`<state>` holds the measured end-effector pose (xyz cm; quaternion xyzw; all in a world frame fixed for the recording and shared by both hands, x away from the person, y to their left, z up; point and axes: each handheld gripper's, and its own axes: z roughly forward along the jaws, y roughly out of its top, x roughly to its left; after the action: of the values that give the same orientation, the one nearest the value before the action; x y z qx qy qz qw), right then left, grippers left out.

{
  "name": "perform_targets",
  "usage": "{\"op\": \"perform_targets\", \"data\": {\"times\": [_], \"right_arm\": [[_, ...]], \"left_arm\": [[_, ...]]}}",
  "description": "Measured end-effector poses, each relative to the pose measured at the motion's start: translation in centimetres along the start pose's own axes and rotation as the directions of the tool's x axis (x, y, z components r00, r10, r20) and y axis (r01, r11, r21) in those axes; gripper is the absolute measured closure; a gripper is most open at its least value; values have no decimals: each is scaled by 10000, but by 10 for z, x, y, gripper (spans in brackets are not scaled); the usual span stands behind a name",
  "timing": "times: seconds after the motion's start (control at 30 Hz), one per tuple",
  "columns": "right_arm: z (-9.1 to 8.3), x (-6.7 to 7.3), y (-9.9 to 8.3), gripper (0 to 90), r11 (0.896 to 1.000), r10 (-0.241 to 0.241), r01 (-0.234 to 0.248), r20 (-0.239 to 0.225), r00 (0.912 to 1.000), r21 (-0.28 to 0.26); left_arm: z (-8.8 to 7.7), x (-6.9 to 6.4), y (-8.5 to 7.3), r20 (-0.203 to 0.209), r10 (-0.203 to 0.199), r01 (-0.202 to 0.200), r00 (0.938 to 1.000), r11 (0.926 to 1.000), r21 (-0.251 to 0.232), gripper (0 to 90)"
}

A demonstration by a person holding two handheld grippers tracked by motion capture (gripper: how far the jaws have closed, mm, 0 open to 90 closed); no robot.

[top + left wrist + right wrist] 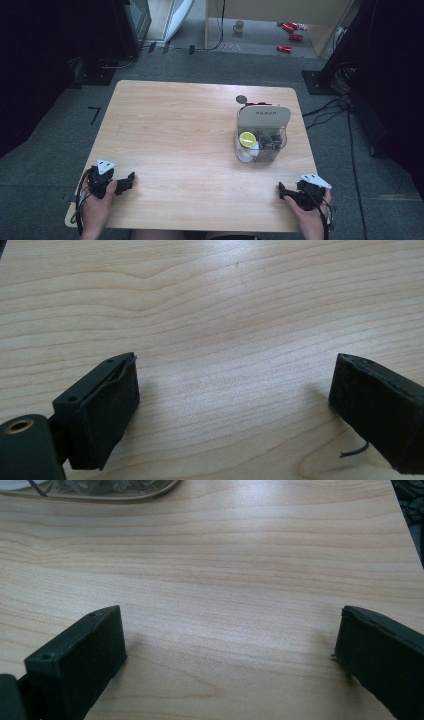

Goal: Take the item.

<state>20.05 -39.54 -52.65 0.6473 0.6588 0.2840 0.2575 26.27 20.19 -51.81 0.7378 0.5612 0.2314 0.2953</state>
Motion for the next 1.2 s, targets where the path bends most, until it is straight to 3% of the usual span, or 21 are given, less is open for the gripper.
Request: {"op": "perform_targets", "data": {"times": [0.23, 0.27, 0.3, 0.43, 0.6, 0.8, 0.93, 1.2], "right_arm": [[0, -1, 1, 7, 10000, 32, -32, 18, 10000, -48], [0, -1, 1, 39, 9999, 93, -92, 100, 9999, -121], [-2, -1, 1, 131, 9994, 190, -183, 230, 9996, -289], [-3, 1, 2, 140, 9990, 239, -224, 396, 9989, -389], [-9, 6, 7, 155, 9973, 361, -348, 190, 9992, -643], [-20, 14, 23, 188, 9917, 528, -519, 46, 9986, -1173], [-28, 22, 45, 188, 9888, 329, -331, -43, 9995, -1454], [-34, 21, 79, 188, 9831, 392, -462, -429, 9983, -1769]], "left_arm": [[0, 0, 0, 0, -3, 3, 10000, 10000, 1, 64], [0, 0, 0, 0, -2, 2, 10000, 10000, 0, 64], [0, 0, 0, -1, -1, 1, 10000, 10000, 0, 63], [0, 0, 0, -3, 1, -1, 10000, 10000, 1, 64], [0, 0, 0, -3, 1, -1, 10000, 10000, 1, 64], [0, 0, 0, -2, 2, -2, 10000, 10000, 3, 64], [0, 0, 0, -2, -2, 2, 10000, 10000, 0, 64], [0, 0, 0, 0, 3, -3, 10000, 10000, 4, 64]]}}
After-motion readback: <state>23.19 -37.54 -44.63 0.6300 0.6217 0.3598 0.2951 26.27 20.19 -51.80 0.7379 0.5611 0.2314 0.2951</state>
